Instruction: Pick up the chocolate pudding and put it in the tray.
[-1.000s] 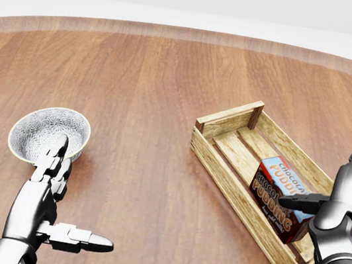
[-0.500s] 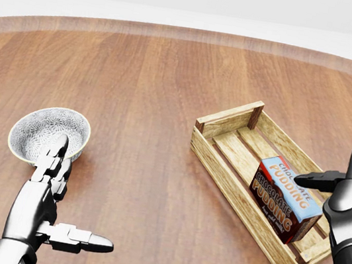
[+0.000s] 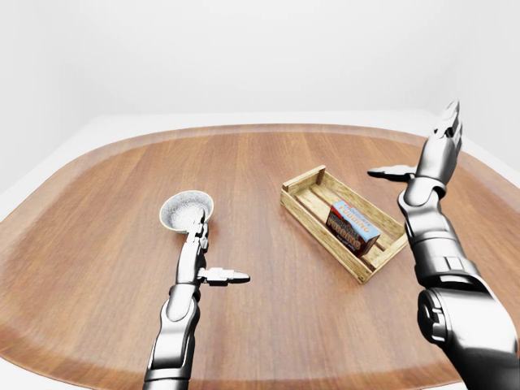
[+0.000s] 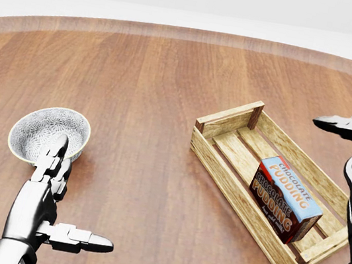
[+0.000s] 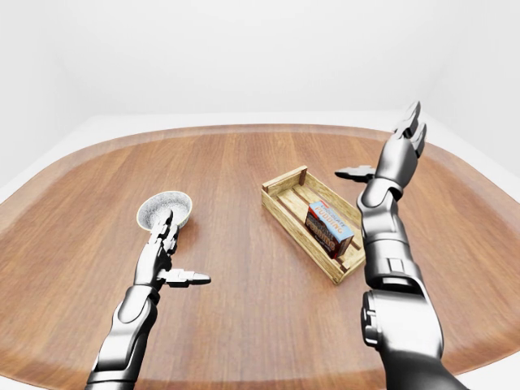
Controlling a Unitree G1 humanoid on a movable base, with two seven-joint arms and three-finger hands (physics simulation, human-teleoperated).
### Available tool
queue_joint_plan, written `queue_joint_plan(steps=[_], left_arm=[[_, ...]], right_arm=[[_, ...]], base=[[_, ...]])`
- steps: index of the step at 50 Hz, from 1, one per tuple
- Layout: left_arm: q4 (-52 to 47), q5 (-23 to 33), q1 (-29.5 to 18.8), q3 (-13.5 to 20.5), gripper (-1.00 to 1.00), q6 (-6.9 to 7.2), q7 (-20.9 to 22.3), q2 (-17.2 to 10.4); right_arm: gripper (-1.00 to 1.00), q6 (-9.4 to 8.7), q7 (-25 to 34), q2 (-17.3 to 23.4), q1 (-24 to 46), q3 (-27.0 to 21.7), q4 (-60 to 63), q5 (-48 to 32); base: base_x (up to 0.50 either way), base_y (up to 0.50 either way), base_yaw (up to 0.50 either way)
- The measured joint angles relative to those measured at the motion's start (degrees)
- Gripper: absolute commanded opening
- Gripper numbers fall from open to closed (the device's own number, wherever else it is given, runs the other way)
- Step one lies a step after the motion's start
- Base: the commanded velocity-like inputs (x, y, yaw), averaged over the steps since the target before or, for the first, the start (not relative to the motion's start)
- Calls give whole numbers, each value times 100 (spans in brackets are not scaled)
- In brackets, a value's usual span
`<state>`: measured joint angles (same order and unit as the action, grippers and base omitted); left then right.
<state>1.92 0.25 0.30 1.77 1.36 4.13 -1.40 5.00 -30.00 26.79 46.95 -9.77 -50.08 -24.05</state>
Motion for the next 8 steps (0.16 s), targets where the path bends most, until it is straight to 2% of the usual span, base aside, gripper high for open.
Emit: queue_joint_plan(steps=[8], left_arm=[[13,-4,-7,2,100,-3,-4,-1]], right_arm=[[100,0,136,-83,-193,-151,1385,266]], base=[[0,0,0]])
